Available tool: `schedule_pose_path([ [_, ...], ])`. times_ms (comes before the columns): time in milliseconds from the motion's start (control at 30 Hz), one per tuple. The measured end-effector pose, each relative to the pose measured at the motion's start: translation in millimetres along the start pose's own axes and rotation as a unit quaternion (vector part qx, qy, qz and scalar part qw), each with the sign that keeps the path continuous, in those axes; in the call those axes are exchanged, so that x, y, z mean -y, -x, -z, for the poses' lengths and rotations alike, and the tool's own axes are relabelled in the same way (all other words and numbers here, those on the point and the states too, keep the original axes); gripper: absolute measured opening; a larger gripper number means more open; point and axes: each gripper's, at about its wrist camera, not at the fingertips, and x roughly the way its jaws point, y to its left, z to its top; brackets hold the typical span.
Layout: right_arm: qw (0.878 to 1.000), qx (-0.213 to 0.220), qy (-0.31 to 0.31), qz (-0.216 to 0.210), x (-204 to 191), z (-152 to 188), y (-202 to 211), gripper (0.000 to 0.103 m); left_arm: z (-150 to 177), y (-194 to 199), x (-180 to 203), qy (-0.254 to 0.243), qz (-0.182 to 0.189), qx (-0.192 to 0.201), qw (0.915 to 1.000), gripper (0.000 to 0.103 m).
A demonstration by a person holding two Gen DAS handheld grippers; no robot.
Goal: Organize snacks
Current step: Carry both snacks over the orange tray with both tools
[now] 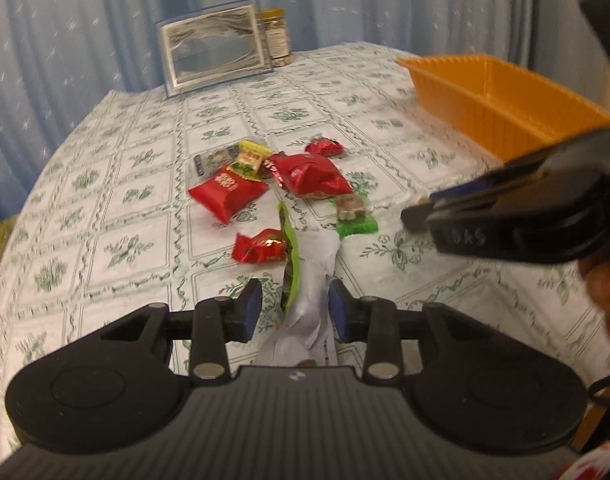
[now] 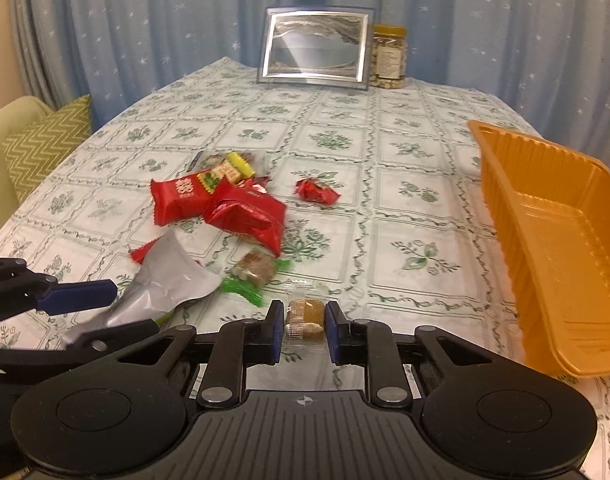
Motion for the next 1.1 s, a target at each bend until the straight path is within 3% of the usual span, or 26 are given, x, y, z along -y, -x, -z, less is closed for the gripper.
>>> schedule_pose_path([
  [100, 1.000, 0.002, -0.012, 0.005, 6, 1, 5, 0.022, 1, -4, 9, -0.030, -0.007, -0.003, 0.9995, 0.033],
  [167, 1.000, 0.003, -0.018, 0.008, 9, 2, 8, 0.022, 1, -4, 11, -0.035, -0.006, -0.005, 0.9993, 0.024],
  [567, 0.999, 0.028, -0.034, 0.015, 13, 2, 47, 0.022, -16, 22, 9, 0.017, 0.012, 0.005, 0.9998, 0.024],
  [800, 0.996, 0.057, -0.057, 0.047, 36, -10, 91, 0.022, -52, 39, 24, 0.063, 0.064, 0.026, 0.9956, 0.024],
  [1100, 0.985, 0.075, -0.097, 0.119, 109, -22, 131, 0.022, -109, 36, 81, 0.065, 0.125, 0.047, 0.9889, 0.024],
])
